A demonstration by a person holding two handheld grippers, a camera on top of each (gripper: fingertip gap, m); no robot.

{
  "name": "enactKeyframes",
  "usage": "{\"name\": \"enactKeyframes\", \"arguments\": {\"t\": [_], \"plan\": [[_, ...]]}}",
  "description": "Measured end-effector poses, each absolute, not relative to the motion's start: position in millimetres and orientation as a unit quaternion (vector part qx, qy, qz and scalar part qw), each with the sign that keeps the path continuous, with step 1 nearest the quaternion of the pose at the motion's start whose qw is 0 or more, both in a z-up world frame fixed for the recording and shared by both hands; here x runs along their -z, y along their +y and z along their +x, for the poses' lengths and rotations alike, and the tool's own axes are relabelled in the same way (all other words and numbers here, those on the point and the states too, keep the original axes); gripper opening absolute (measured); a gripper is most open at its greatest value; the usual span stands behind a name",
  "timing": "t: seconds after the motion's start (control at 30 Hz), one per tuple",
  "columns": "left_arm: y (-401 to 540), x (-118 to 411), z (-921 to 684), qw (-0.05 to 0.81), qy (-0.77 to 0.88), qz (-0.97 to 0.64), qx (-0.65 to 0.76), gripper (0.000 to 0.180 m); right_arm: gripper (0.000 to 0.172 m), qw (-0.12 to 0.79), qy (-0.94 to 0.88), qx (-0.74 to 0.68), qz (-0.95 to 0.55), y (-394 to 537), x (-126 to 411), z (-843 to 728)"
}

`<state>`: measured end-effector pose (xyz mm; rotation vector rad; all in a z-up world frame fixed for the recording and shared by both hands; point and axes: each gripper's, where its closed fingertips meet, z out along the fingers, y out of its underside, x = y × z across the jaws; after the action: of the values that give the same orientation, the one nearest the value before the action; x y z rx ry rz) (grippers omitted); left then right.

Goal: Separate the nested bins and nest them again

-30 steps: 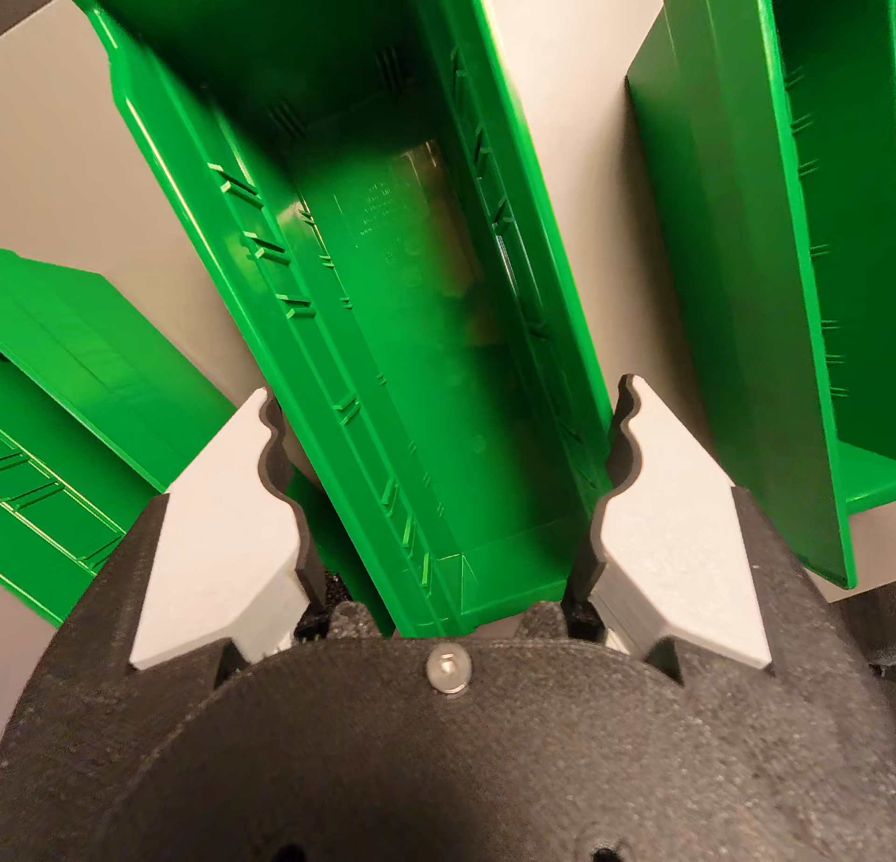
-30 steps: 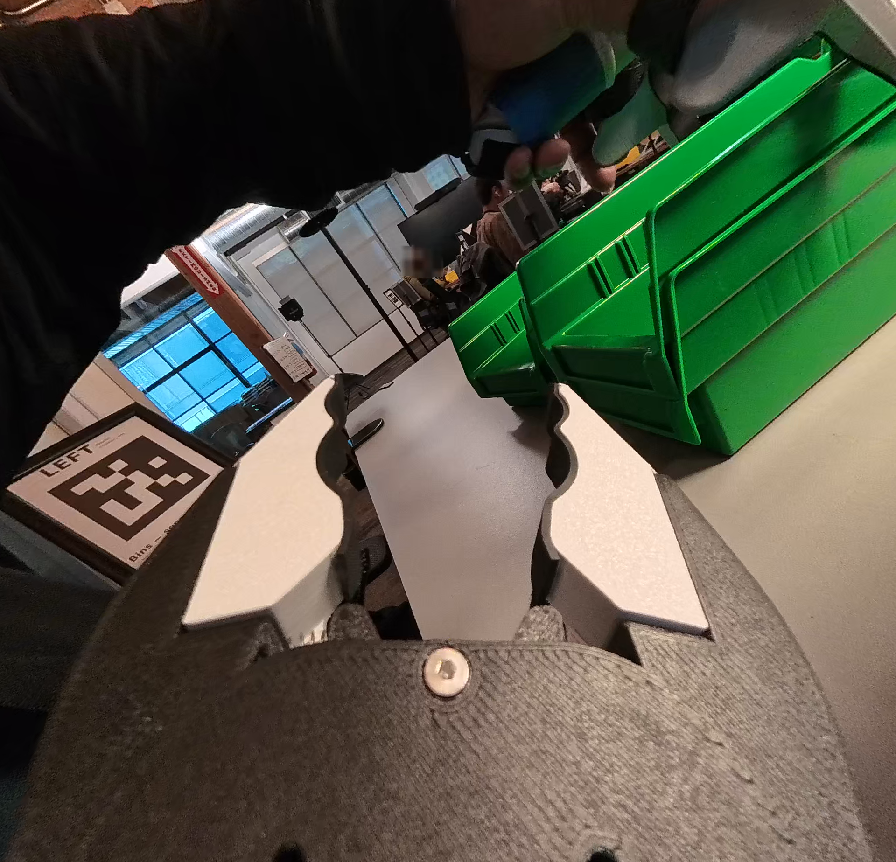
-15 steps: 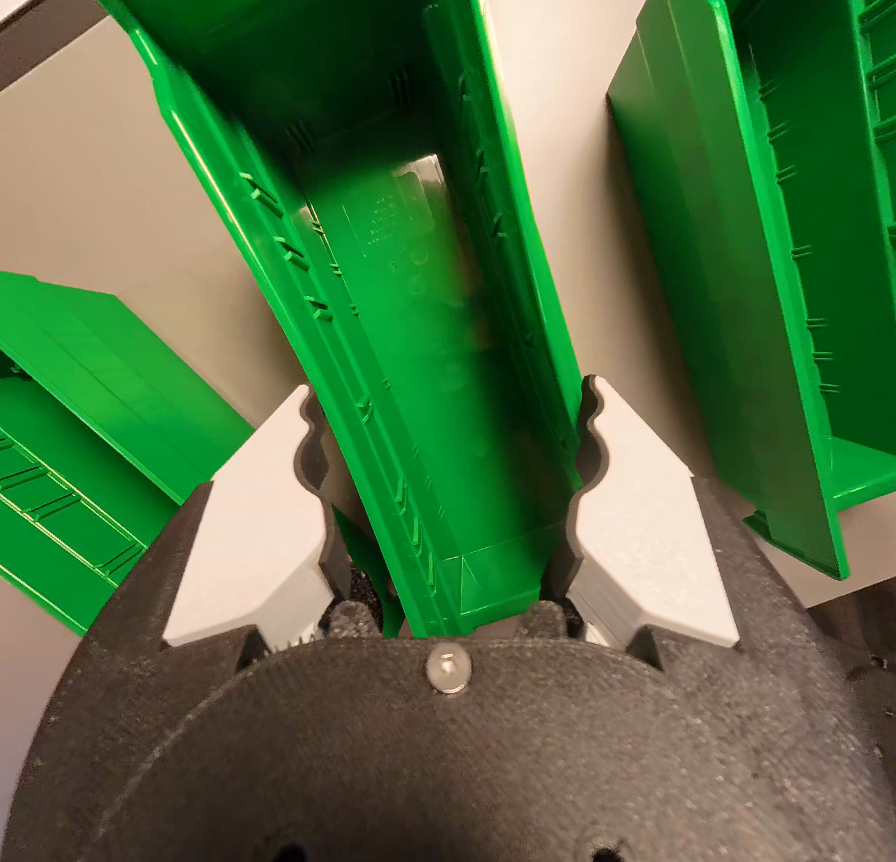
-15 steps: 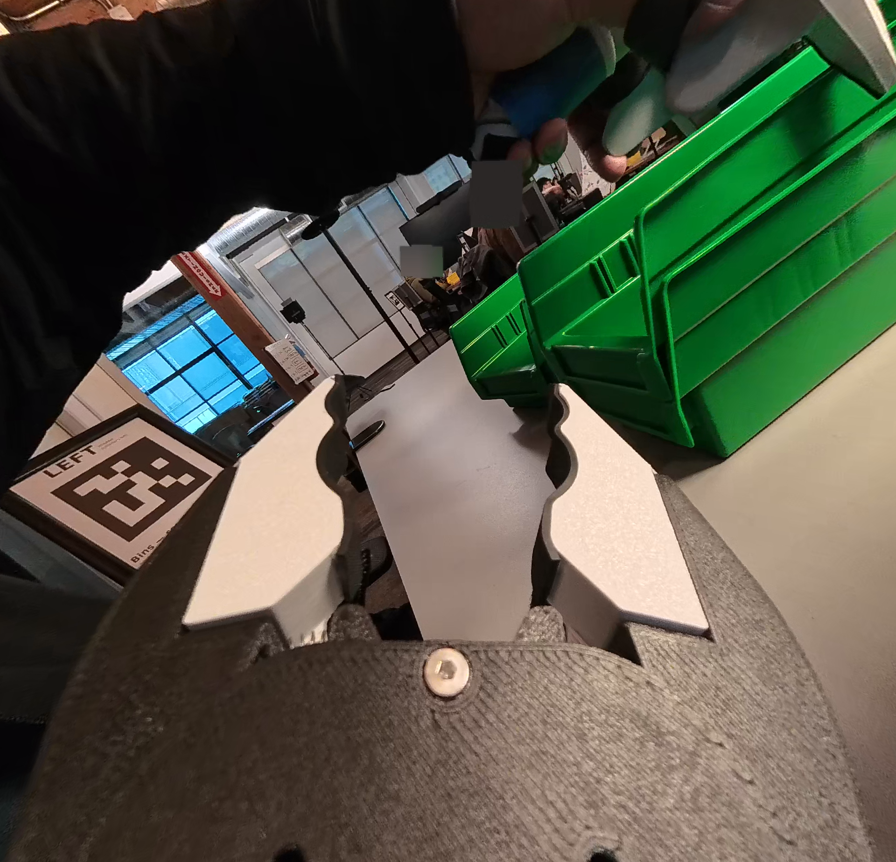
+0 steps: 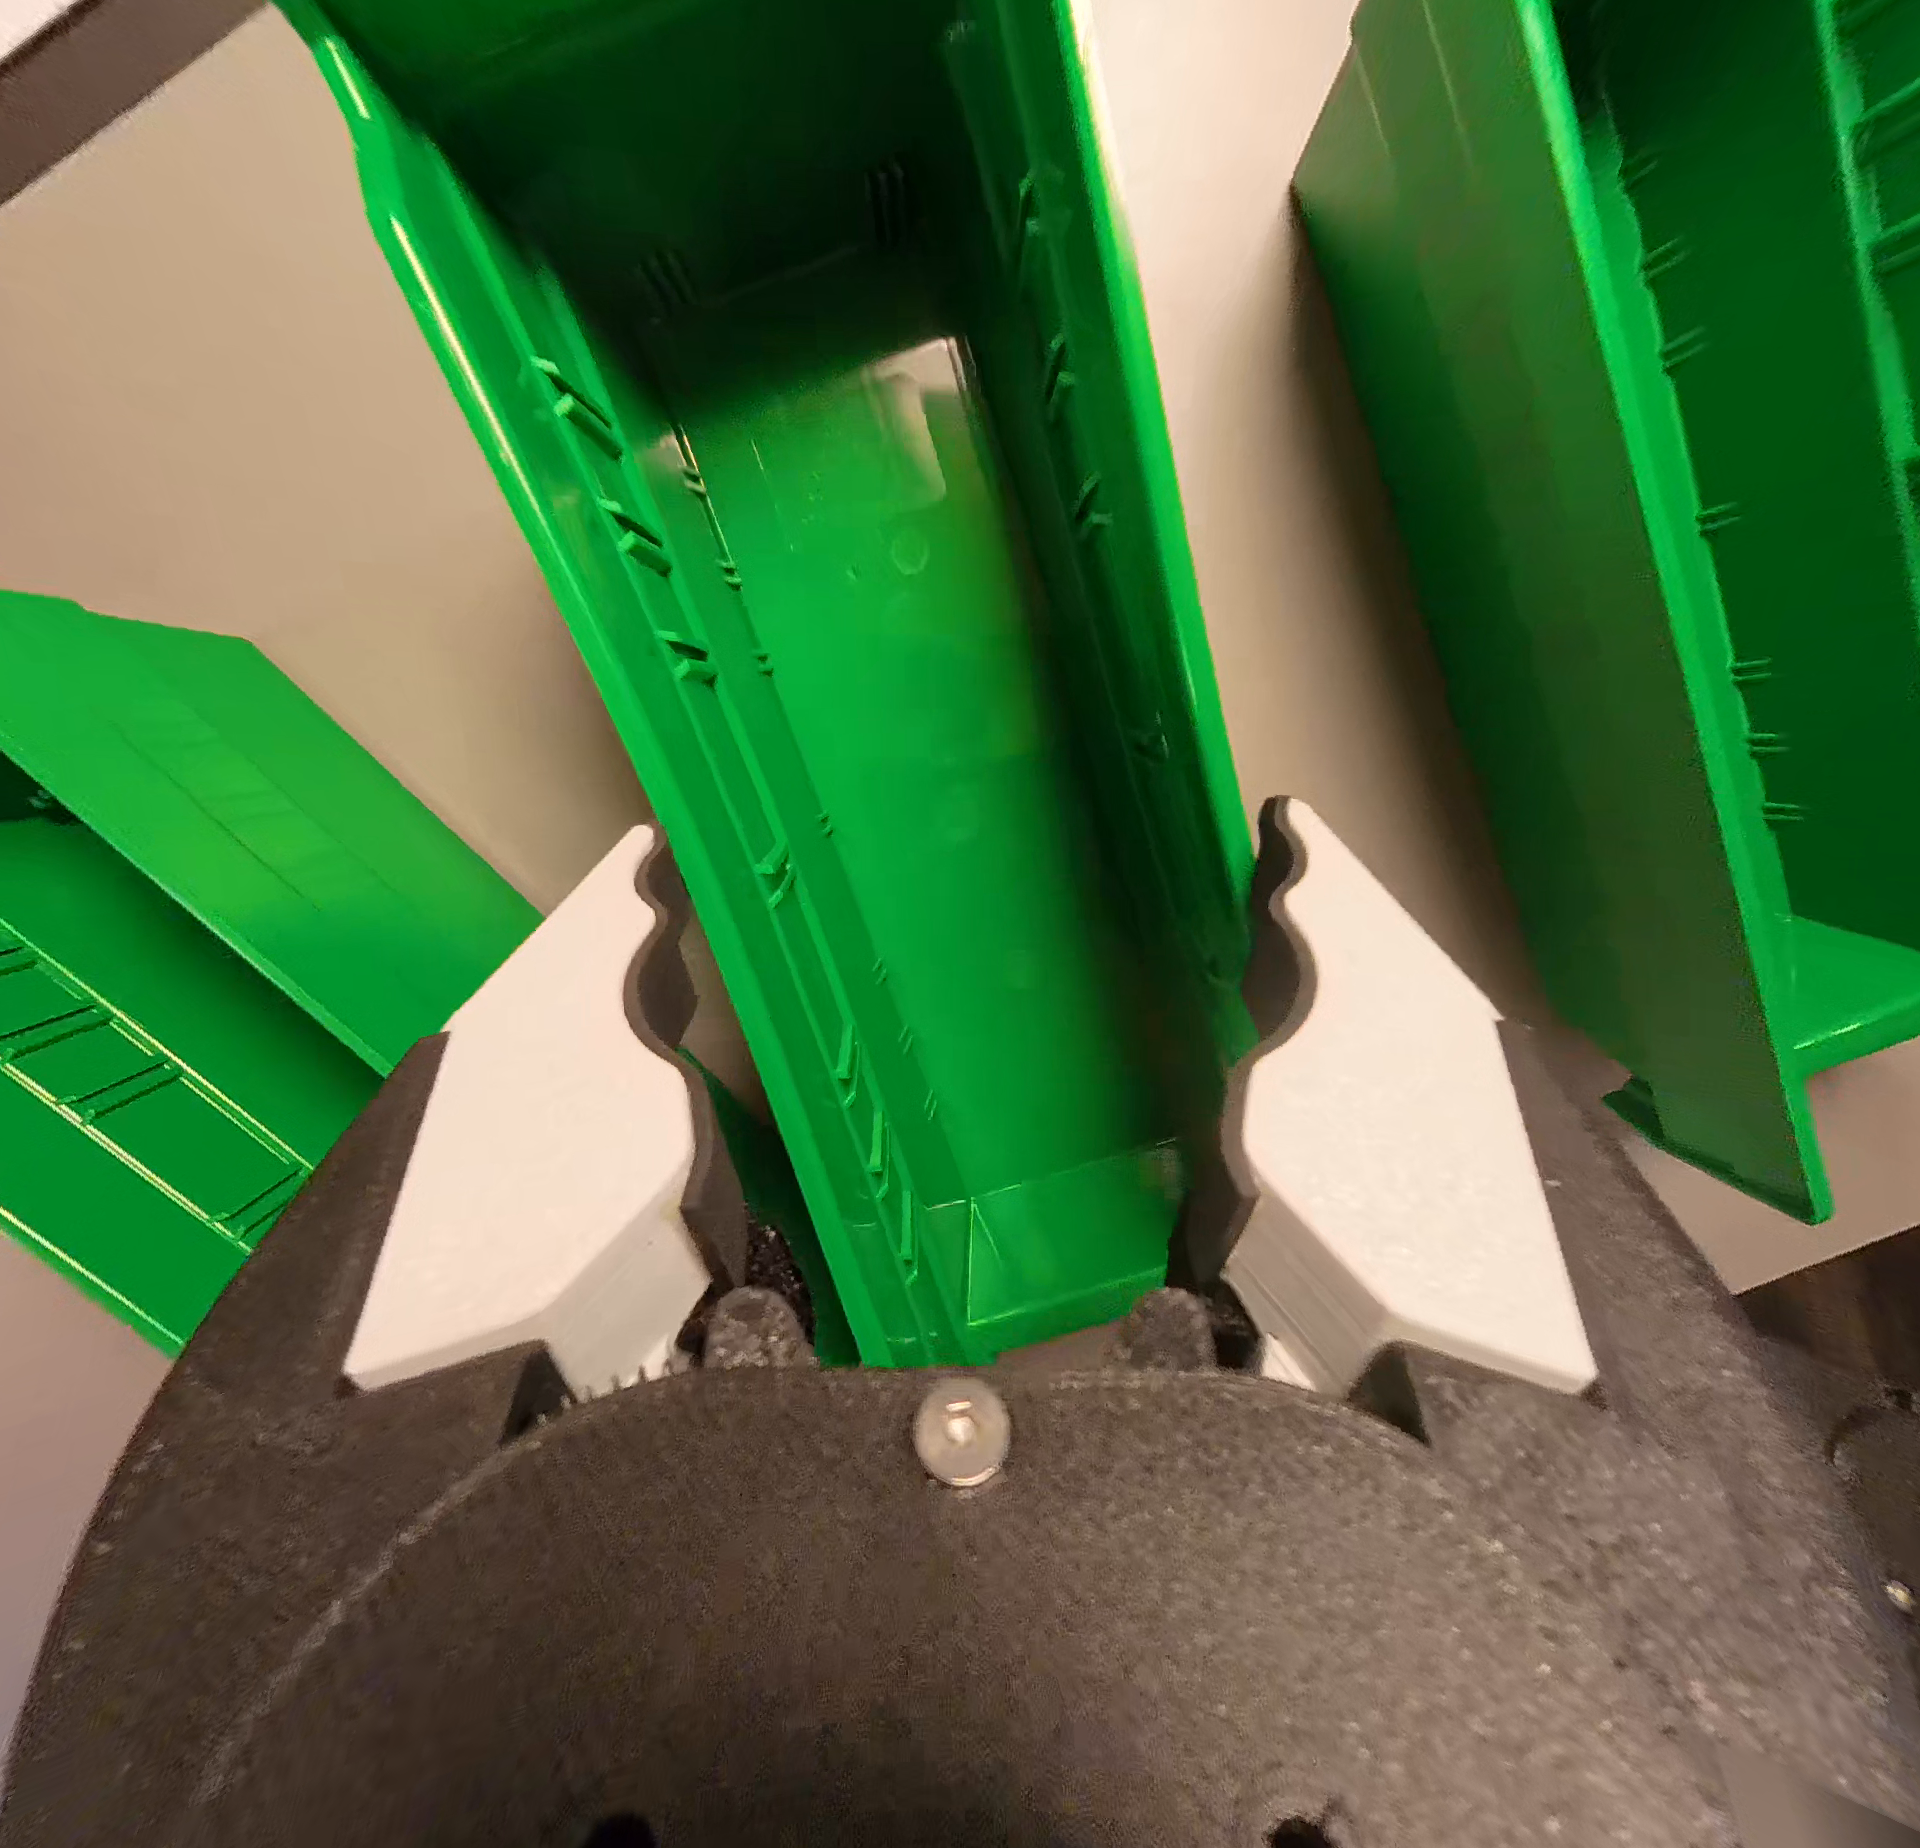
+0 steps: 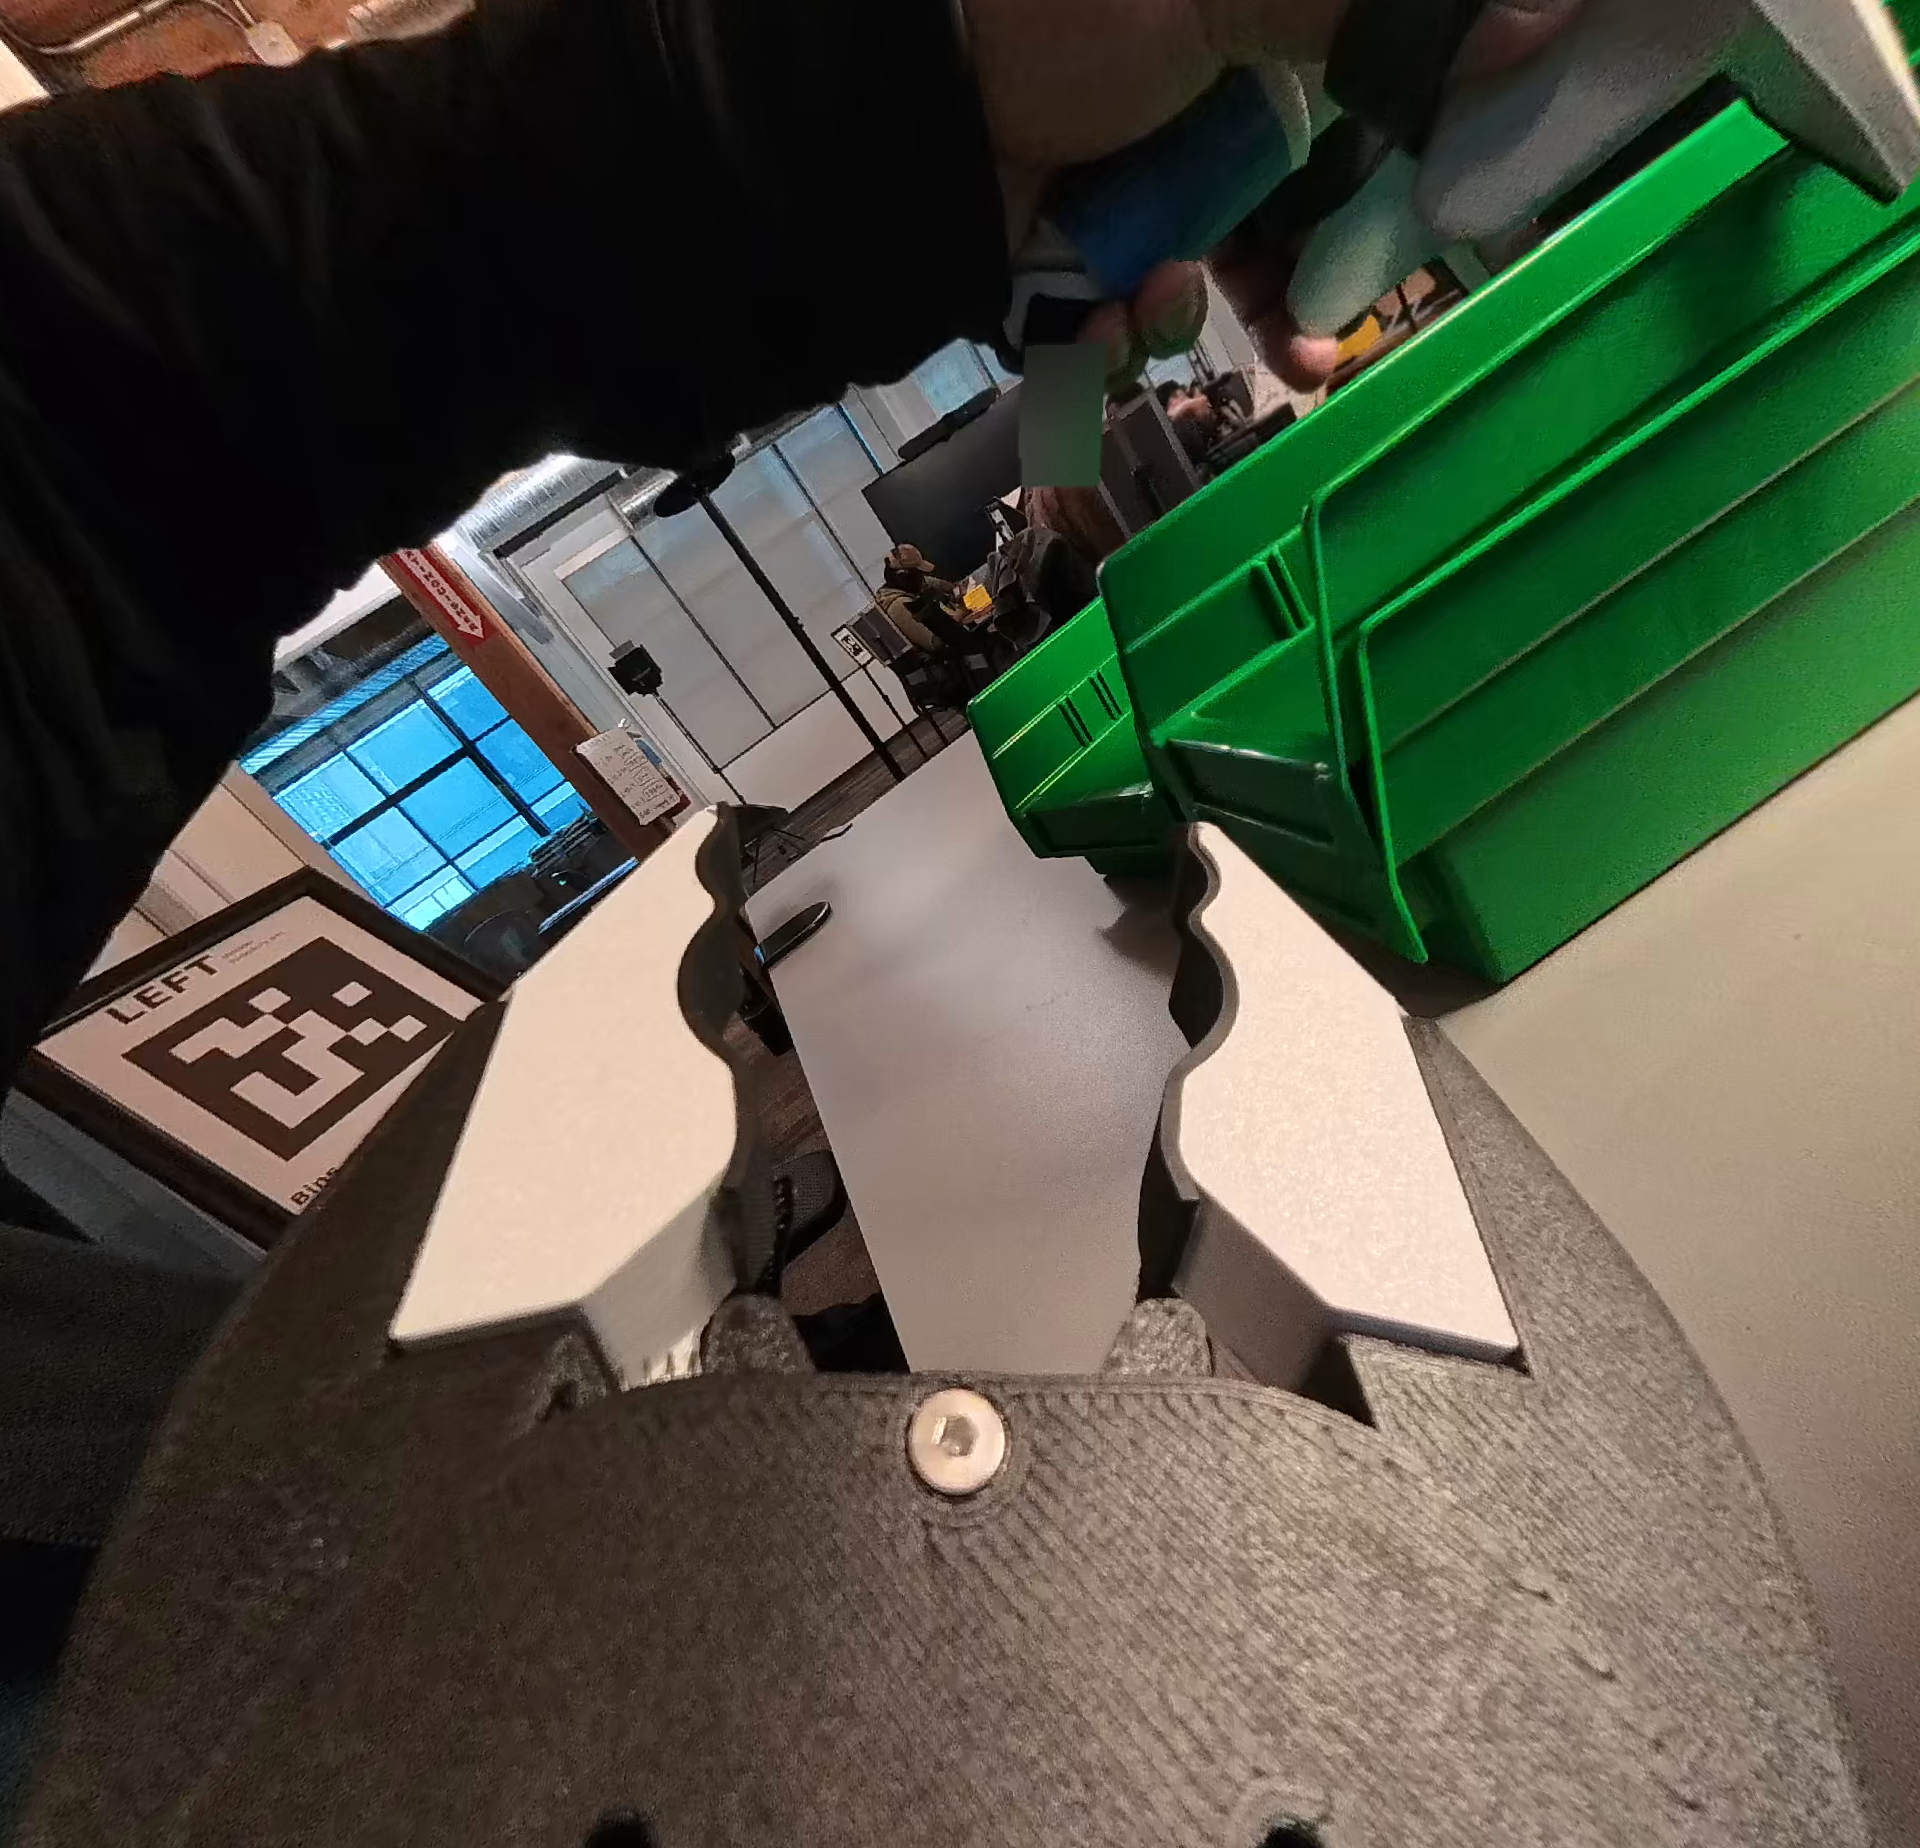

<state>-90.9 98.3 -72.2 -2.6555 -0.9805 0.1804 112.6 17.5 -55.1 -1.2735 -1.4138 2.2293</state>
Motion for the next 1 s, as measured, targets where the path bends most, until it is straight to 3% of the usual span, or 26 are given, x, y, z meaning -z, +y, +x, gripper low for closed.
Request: {"name": "enactKeyframes", "arguments": {"t": [0.1, 0.7, 1.0], "plan": [[96.6, 73.1, -89.9, 0.142, -0.335, -0.929, -0.070, 0.120, 0.085, 0.107, -0.479, -0.757, -0.431, 17.7, 54.7, 113.0], [92.7, 81.0, -90.4, 0.115, -0.319, -0.935, -0.103, 0.127, 0.084, 0.105, -0.480, -0.757, -0.430, 17.0, 54.6, 113.8], [91.8, 76.3, -95.1, 0.129, -0.318, -0.932, -0.113, 0.109, 0.084, 0.106, -0.481, -0.757, -0.429, 16.9, 54.5, 114.0]]}}
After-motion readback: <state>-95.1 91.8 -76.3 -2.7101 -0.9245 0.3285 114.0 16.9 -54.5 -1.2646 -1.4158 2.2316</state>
